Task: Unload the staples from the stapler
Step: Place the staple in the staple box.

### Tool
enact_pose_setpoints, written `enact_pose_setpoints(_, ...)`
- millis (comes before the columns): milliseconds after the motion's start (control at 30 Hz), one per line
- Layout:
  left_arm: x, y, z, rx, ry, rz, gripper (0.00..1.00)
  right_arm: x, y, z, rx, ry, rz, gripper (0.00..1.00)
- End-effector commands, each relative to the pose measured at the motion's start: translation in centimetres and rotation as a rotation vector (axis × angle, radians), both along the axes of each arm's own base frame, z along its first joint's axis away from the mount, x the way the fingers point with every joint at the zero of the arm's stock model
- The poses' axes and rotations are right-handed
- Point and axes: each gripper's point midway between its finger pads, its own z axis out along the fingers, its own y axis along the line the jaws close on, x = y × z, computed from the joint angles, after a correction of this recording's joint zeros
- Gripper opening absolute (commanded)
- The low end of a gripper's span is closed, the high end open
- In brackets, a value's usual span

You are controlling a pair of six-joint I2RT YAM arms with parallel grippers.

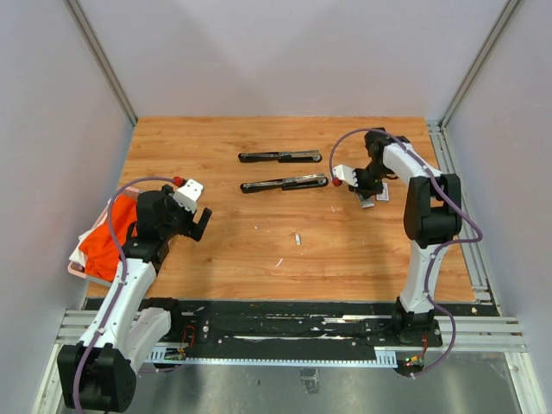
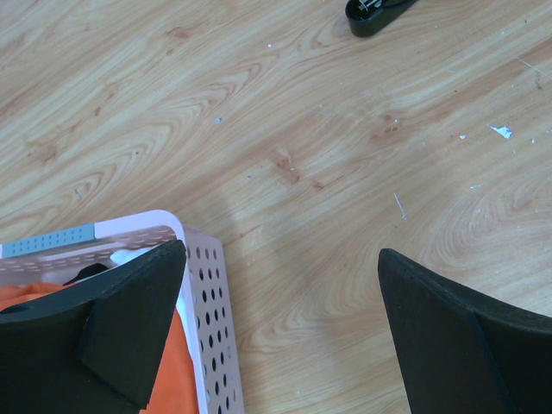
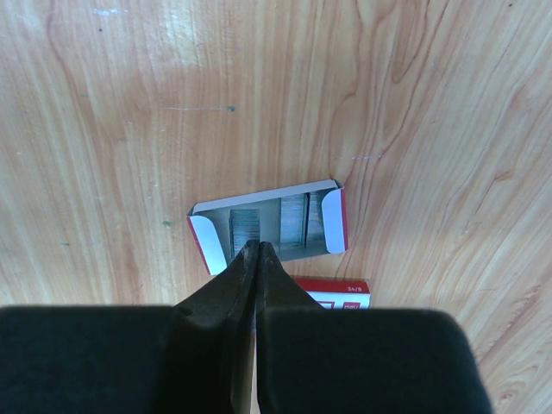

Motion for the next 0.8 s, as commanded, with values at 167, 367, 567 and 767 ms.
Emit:
enact_pose_setpoints(167,0.34,0.08,0.22,0.000,-0.020,-0.001,0.98,0.38,-0.95,-1.83,-0.023,0.022,-0.032,0.01)
enact_pose_setpoints(367,0.38,0.09,0.12,0.002,-0.017,-0.001,0.98,0.54,-0.80,-1.81,-0.015,0.019,-0.030,0.01)
enact_pose_setpoints(567,0.38,0.10,0.14,0.001,-0.017,-0.001,0.98,0.91,-0.97,-1.62,-0.024,0.002,-0.040,0.00)
enact_pose_setpoints(767,0.37,0.10,0.17,0.001,-0.018,0.000,0.98,0.96,-1.31,-1.28,-0.041,-0.015,-0.038,0.01)
